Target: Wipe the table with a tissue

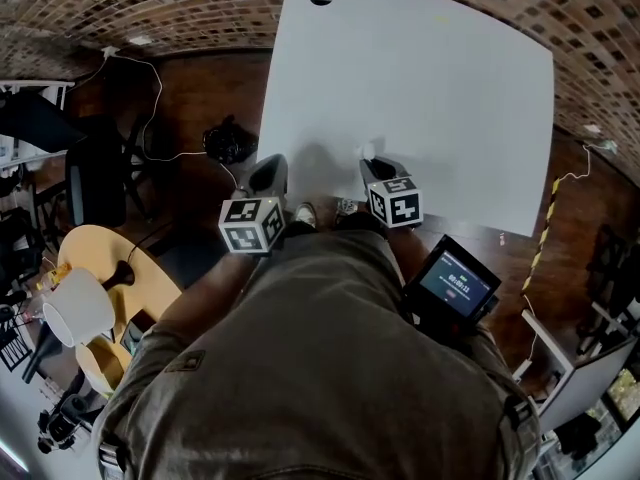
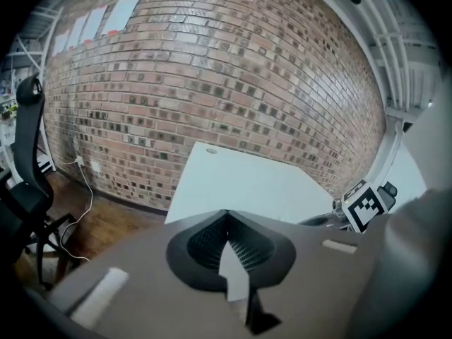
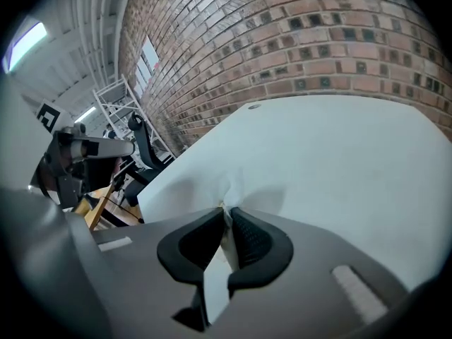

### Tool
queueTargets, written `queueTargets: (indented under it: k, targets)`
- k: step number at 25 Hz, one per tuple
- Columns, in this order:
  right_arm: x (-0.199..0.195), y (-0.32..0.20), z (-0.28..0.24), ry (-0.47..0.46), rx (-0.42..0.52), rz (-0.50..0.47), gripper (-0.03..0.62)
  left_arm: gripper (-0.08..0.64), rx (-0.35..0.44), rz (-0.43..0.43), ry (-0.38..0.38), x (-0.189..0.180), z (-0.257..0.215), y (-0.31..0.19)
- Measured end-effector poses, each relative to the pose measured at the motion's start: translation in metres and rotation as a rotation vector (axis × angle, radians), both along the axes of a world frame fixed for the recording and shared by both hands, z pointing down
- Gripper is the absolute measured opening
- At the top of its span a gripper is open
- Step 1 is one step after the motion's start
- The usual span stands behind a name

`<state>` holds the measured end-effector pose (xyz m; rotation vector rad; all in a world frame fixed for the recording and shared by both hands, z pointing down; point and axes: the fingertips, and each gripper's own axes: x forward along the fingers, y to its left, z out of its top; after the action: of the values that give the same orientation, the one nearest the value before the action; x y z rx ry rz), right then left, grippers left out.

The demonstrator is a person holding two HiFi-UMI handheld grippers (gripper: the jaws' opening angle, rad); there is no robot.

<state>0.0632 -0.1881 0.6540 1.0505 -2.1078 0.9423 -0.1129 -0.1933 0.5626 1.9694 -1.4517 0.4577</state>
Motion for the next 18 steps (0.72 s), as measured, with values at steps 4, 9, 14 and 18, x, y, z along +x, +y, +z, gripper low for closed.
queueTargets:
  k: [4,9,14,18]
  targets:
    - [-0.013,0.000,-0.009,-0.007,0.019,0.002,0.043,0.002,0.010,-0.014,0.005,-0.016,-0.003,0.007]
    - [-0.020,0.005,-0.031,-0.012,0.072,0.043,0.043,0.002,0.031,0.002,0.022,-0.030,-0.008,0.017]
    - [-0.027,0.025,-0.059,-0.029,0.128,0.100,0.043,0.002,0.065,0.041,0.049,-0.034,-0.017,0.032]
    - [-0.034,0.047,-0.080,-0.044,0.177,0.149,0.043,0.002,0.090,0.079,0.073,-0.036,-0.022,0.047]
